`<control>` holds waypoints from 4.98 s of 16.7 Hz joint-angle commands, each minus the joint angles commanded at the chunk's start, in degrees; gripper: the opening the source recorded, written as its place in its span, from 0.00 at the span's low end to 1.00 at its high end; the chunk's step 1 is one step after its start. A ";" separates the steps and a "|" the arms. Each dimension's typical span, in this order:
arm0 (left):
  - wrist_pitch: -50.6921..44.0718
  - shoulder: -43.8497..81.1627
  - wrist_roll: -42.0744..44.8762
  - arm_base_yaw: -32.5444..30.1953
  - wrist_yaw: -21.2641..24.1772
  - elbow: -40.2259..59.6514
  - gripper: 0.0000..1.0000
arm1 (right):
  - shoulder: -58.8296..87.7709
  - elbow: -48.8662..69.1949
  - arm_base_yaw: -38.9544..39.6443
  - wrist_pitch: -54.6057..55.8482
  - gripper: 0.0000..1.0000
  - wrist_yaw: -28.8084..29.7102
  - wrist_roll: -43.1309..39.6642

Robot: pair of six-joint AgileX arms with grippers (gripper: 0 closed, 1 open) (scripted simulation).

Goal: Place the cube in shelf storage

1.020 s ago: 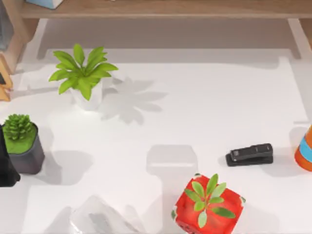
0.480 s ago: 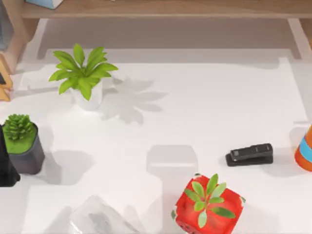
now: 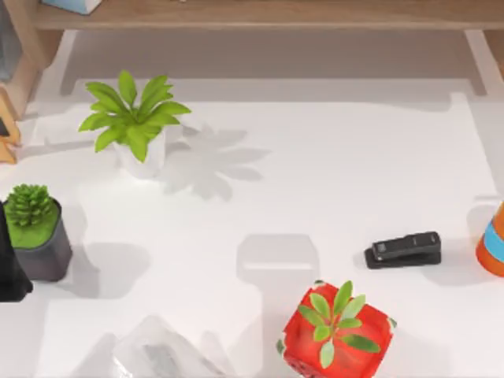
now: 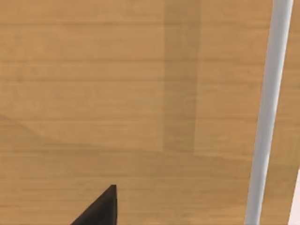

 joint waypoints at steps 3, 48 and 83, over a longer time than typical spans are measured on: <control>0.00 0.00 0.00 0.00 0.00 0.00 1.00 | 0.01 0.07 0.09 -0.01 1.00 0.01 0.00; 0.00 0.00 0.00 0.00 0.00 0.00 1.00 | 21.82 109.57 17.01 -167.74 1.00 32.22 53.04; 0.00 0.00 0.00 0.00 0.00 0.00 1.00 | 26.27 103.97 18.47 -158.43 0.10 32.56 54.76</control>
